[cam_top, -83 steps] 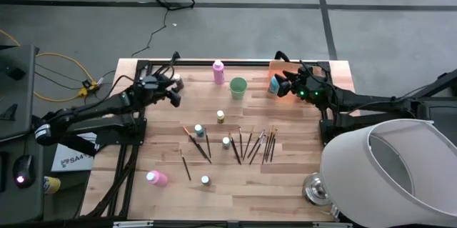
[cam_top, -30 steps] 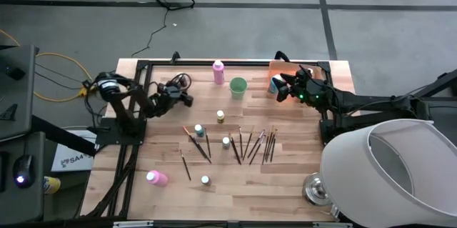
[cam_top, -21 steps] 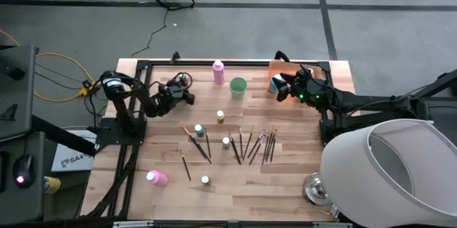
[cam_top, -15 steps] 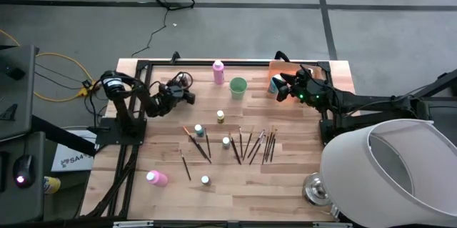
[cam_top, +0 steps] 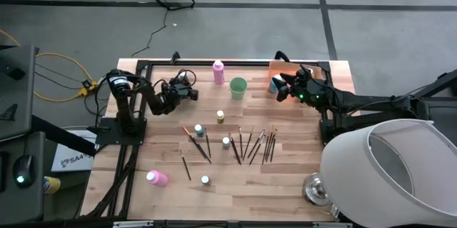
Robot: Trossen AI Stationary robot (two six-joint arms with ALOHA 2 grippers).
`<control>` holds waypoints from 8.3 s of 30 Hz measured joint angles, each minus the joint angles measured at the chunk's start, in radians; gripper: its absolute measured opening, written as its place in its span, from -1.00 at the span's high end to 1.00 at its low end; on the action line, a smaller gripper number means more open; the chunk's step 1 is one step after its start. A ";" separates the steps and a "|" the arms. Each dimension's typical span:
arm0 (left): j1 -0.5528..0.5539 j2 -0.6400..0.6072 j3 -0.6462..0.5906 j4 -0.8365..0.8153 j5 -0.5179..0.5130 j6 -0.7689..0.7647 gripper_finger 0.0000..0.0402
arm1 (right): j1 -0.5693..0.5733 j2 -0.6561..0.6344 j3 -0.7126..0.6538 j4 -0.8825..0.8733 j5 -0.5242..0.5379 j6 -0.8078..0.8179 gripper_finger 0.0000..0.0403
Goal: Pick & Place Paint Supplies
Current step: Put the top small brown paint bottle into the orange bin
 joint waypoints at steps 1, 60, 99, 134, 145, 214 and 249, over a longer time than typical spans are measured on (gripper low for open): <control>0.000 0.000 0.000 0.000 0.001 0.000 0.13 | 0.000 0.000 0.000 0.000 0.000 0.000 -0.13; -0.001 -0.742 0.139 -0.622 0.763 0.358 0.43 | -0.060 0.887 1.290 -0.704 -0.701 -0.411 -0.13; -0.066 -0.742 0.520 -1.066 0.780 0.581 0.43 | -0.019 1.064 1.307 -0.449 -0.508 -0.434 -0.12; -0.066 -0.761 0.520 -1.116 0.669 0.630 -0.26 | -0.049 0.901 1.307 -0.785 0.006 -0.191 0.43; -0.065 -0.761 0.520 -1.154 0.667 0.622 -0.22 | -0.114 0.855 1.307 -1.239 0.313 0.157 0.43; -0.065 -0.761 0.520 -1.164 0.667 0.600 -0.22 | -0.160 0.488 0.214 -1.141 0.446 1.188 0.42; -0.065 -0.761 0.520 -1.164 0.671 0.598 -0.22 | -0.243 0.537 0.215 -1.054 0.363 1.114 0.37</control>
